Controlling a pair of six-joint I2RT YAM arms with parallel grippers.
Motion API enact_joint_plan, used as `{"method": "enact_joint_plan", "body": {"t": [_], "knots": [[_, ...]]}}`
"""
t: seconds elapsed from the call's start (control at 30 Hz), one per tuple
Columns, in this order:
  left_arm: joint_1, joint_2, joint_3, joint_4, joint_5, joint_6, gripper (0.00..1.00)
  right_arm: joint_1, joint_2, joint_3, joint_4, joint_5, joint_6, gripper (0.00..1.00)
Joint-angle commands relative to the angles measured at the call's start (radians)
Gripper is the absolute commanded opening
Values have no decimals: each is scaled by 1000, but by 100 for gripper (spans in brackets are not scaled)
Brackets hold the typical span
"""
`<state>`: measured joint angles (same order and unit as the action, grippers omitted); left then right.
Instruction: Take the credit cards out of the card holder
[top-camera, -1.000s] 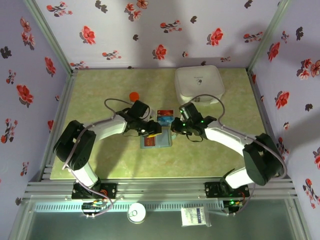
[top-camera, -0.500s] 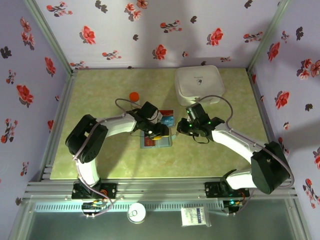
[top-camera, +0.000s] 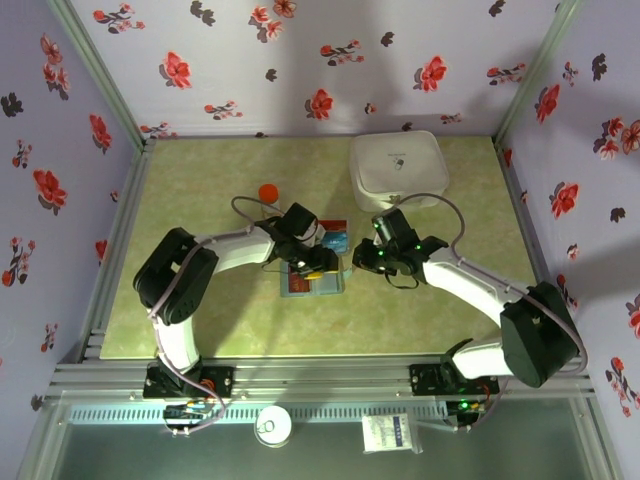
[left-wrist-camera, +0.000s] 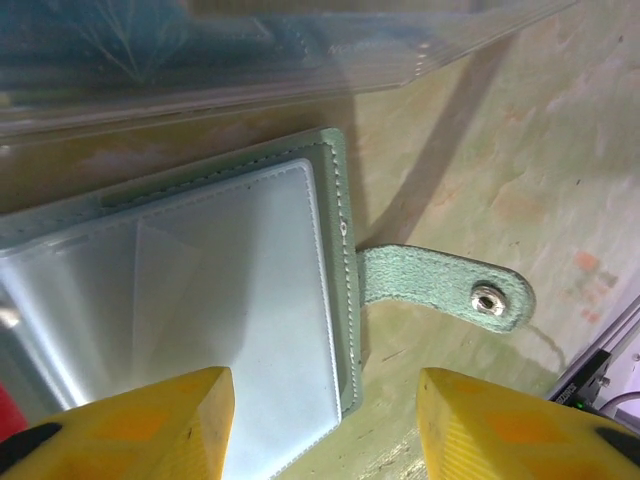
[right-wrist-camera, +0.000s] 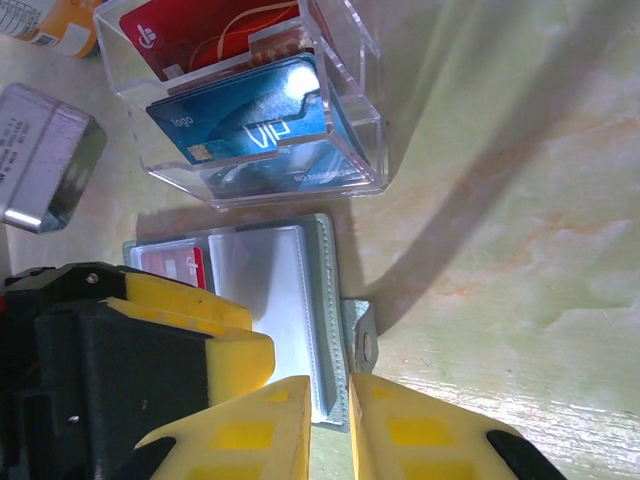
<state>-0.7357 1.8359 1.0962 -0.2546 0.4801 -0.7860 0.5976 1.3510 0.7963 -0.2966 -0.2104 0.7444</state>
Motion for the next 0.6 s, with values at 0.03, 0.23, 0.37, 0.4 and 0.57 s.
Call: {"method": "enact_joint_plan", "body": {"t": [0.03,0.23,0.37,0.4,0.57], "knots": [[21,-96,-26,-22,-30,29,50,25,41,13,45,-29,28,20],[71,-173,-75,-59,-45,58,49,89,124,70,74,-39,39,22],[107,-225,-125,-65,-57,67,47,129,187,121,76,-49,40,23],[116,-235,-136,-64,-59,68,46,136,199,132,74,-52,39,23],[162,-295,-196,-66,-62,71,43,163,267,189,67,-68,35,24]]}}
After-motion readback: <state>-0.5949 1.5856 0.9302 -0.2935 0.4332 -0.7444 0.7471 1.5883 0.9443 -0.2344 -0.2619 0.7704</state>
